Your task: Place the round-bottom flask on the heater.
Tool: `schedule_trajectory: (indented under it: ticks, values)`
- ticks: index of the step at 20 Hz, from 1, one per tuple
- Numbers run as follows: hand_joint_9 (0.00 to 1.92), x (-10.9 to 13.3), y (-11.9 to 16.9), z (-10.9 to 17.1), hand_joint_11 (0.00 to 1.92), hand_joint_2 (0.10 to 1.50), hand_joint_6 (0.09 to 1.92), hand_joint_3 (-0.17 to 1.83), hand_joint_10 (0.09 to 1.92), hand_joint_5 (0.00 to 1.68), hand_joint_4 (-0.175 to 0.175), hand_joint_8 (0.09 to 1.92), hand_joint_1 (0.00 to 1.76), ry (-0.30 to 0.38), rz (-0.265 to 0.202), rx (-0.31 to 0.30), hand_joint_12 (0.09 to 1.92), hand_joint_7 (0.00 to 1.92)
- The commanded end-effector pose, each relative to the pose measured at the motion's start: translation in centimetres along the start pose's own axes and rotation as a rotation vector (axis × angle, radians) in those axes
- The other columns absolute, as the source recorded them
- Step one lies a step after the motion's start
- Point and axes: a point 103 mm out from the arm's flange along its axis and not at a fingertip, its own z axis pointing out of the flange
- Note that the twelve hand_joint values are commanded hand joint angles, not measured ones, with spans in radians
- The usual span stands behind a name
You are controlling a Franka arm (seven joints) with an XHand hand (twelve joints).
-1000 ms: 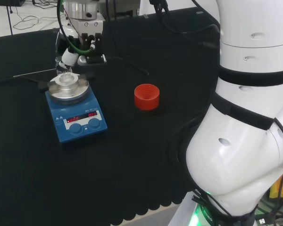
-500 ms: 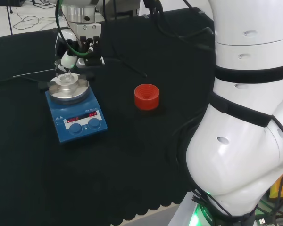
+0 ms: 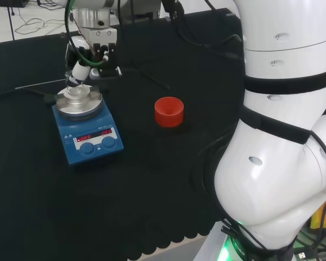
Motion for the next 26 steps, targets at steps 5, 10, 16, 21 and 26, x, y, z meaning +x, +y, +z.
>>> schedule_trajectory:
  ticks: [5,10,16,21,26]
  values:
    - [0.77,-1.0,0.1,0.3,0.55,0.61,0.78,0.77,0.56,1.24,0.064,0.70,1.15,0.012,0.009,0.011,1.27,0.54]
    - [0.73,-1.4,-0.2,0.2,0.53,0.71,0.84,0.58,0.59,1.07,0.059,0.73,1.09,0.037,0.005,0.018,1.28,0.47]
    - [0.66,-1.7,-0.9,-0.3,0.47,0.55,0.83,0.67,0.63,0.63,-0.031,0.74,0.97,0.050,-0.014,0.026,1.30,0.38]
    - [0.63,-2.0,-2.3,-0.8,0.45,0.53,0.78,0.63,0.65,0.50,-0.029,0.75,0.90,0.046,-0.014,0.020,1.32,0.34]
    - [0.61,-2.1,-4.8,-1.4,0.45,0.53,0.73,0.59,0.66,0.44,-0.027,0.75,0.87,0.028,0.011,-0.009,1.32,0.32]
